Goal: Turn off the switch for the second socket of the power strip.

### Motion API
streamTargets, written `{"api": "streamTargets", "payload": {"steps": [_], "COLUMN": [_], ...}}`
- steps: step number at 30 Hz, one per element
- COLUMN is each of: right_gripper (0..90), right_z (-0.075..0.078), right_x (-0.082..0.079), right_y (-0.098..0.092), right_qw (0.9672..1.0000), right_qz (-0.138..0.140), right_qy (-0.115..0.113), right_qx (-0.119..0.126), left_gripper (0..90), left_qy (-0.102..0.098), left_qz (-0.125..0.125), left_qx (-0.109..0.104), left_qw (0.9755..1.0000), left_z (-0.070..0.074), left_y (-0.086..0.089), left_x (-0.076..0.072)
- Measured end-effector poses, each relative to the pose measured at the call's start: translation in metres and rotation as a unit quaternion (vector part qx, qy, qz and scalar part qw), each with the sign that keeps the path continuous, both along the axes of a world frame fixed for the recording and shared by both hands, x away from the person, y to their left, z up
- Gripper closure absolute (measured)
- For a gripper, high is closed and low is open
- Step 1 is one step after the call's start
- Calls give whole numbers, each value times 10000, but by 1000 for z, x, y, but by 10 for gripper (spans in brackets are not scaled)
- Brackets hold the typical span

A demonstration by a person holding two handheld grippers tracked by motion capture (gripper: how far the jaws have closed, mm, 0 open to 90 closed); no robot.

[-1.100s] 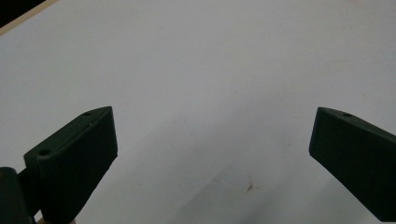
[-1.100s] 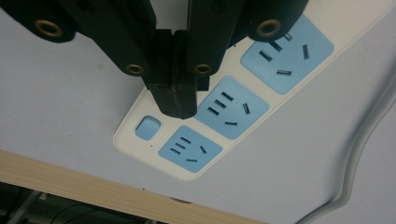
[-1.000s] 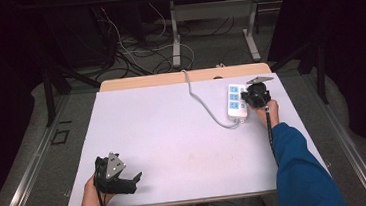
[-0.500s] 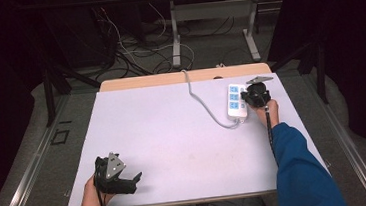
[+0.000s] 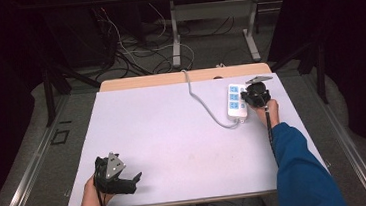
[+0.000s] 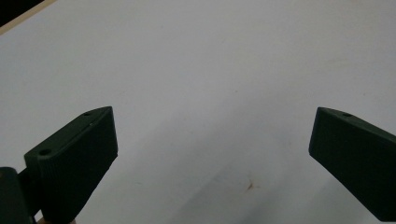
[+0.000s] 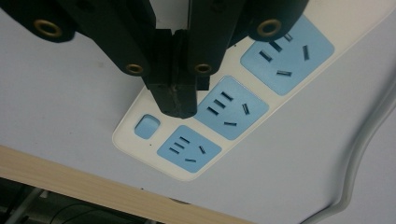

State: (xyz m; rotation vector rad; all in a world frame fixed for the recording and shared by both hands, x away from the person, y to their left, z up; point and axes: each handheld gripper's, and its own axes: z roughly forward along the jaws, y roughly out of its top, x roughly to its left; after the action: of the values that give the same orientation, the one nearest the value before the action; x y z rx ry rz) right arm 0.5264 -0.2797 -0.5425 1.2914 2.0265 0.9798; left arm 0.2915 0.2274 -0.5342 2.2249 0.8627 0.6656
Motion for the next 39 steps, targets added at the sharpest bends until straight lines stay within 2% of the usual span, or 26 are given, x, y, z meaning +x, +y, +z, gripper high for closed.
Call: {"api": "streamTargets", "payload": {"steps": [8, 10, 16, 39], "right_gripper": [900, 900, 900, 900], "right_z": [0, 3, 3, 4], "right_x": [0, -1, 0, 0], "right_y": [1, 1, 1, 2], "right_qw": [10000, 10000, 10000, 10000], "right_qz": [12, -5, -10, -10], "right_qy": [-7, -78, -3, -29], "right_qx": [-60, -11, -12, -12], "left_gripper": [11, 11, 11, 10], "left_qy": [2, -4, -5, 4], "left_qz": [-7, -12, -11, -21], "left_qx": [1, 6, 7, 30], "left_qw": [10000, 10000, 10000, 10000], "left_z": [0, 0, 0, 0], "left_y": [0, 0, 0, 0], "left_x": [0, 0, 0, 0]}}
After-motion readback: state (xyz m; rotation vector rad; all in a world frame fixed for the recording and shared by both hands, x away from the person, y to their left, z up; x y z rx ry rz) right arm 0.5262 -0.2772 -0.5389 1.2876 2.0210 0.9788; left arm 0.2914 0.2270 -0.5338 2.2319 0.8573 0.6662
